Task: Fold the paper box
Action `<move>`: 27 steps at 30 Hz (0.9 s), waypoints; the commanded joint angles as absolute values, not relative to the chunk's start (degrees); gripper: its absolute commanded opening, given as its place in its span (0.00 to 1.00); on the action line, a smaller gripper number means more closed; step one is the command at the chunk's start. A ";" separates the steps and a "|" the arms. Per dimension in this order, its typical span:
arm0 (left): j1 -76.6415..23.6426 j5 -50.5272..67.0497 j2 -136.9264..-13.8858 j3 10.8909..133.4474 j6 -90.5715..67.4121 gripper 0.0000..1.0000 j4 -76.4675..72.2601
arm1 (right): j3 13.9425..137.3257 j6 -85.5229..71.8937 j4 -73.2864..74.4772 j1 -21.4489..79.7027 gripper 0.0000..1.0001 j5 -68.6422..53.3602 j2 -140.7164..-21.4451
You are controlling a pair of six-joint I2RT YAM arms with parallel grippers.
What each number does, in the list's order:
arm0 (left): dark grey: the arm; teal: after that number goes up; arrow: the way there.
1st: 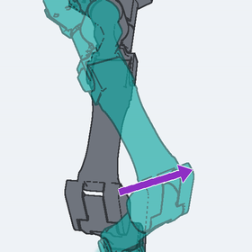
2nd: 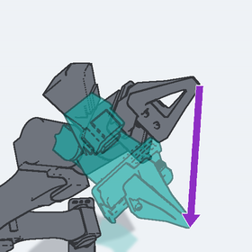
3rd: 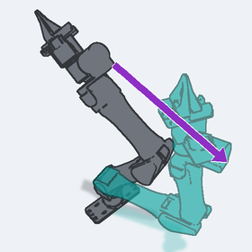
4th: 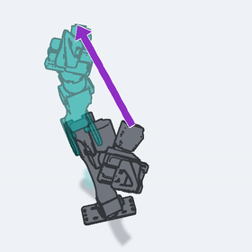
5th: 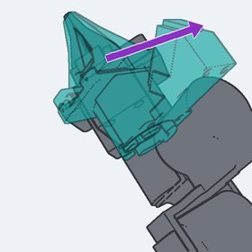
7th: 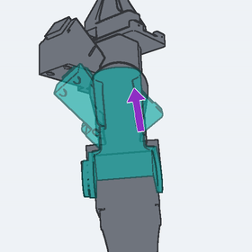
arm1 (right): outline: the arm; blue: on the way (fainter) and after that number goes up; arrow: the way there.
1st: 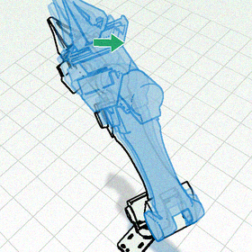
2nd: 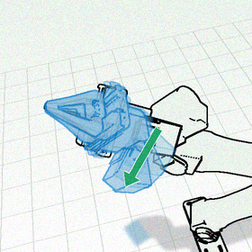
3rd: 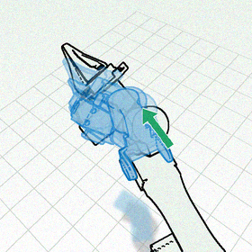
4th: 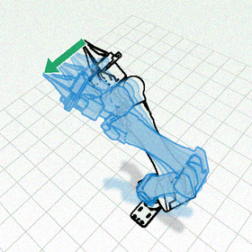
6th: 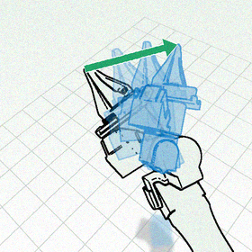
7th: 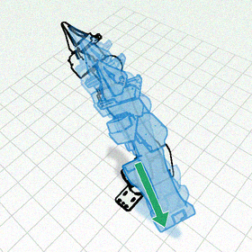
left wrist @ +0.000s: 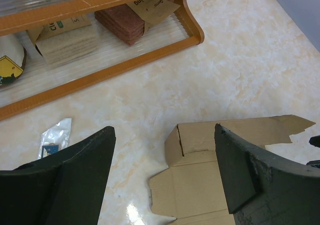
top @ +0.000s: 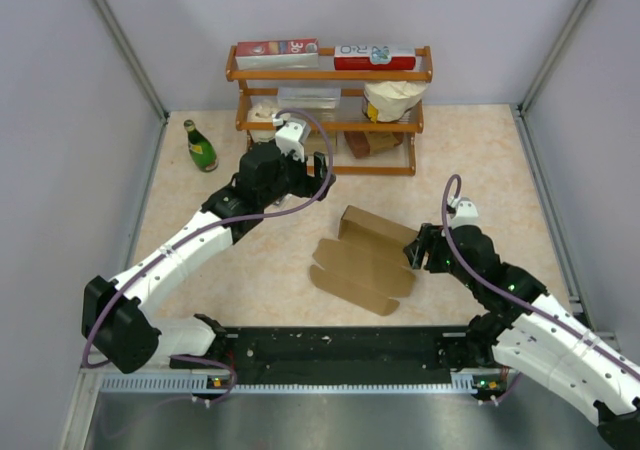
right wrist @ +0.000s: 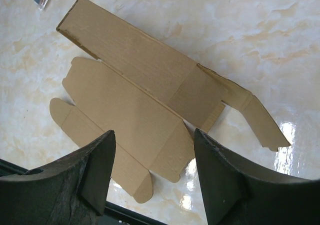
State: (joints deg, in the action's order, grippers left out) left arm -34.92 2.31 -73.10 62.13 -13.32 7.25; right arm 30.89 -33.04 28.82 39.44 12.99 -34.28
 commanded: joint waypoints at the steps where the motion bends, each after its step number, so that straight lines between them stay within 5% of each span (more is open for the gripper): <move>1: -34.72 2.64 -71.81 62.05 -12.48 0.84 4.39 | 32.96 -32.43 27.77 38.76 0.63 13.89 -34.45; 27: -34.80 3.16 -71.89 61.35 -13.01 0.84 3.96 | 31.90 -32.61 26.46 38.76 0.63 15.12 -32.34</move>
